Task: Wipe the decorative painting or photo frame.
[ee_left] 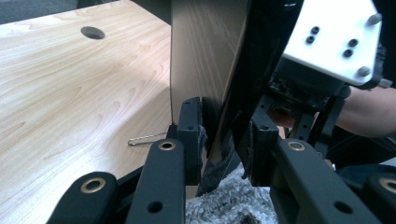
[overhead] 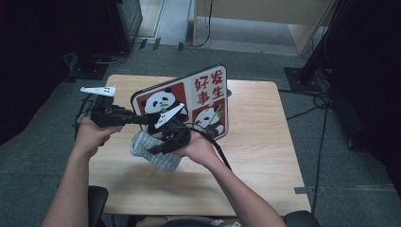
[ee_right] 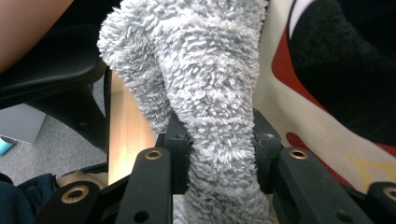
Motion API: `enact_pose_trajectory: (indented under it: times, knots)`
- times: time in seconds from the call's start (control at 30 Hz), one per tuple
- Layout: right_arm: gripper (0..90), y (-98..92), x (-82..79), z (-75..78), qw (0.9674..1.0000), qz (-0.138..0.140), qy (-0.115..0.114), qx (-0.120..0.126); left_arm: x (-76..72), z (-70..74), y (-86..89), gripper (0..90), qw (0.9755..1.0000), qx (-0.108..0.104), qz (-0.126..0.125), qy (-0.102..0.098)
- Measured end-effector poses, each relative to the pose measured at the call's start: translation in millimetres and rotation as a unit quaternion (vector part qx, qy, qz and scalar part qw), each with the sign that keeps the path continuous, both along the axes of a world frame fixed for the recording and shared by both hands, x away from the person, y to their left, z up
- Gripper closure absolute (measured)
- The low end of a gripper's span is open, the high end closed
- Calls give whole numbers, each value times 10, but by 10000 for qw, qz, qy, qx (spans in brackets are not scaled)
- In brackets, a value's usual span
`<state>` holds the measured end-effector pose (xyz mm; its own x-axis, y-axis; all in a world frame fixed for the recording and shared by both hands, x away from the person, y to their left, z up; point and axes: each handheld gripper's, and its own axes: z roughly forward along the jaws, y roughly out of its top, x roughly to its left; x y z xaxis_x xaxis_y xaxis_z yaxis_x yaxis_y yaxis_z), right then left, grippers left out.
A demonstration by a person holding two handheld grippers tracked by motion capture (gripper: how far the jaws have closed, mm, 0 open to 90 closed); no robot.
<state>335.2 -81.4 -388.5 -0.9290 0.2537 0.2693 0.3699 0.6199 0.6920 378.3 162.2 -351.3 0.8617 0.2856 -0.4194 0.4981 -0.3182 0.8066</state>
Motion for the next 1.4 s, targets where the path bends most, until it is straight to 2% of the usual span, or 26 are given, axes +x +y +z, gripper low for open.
enact_pose_trajectory:
  times: [0.5, 0.63, 1.2, 1.33, 1.4]
  knots:
    - [683, -47, -15, -178, 9999, -118, 81, 2, -5, 4, 3, 731, 10000, 54, 5, 48]
    - [683, -42, -22, -250, 9999, -92, 96, -80, 0, 3, 8, 729, 9999, 61, 9, 105]
    - [683, -62, -65, -523, 9994, -72, 225, -250, -9, 7, 4, 731, 9999, 79, 30, 94]
    - [688, -80, -79, -595, 9994, -51, 200, -291, -8, 6, 5, 735, 9999, 88, 28, 83]
    - [689, -89, -91, -619, 9996, -36, 101, -271, -5, 6, 7, 733, 9999, 88, 17, 98]
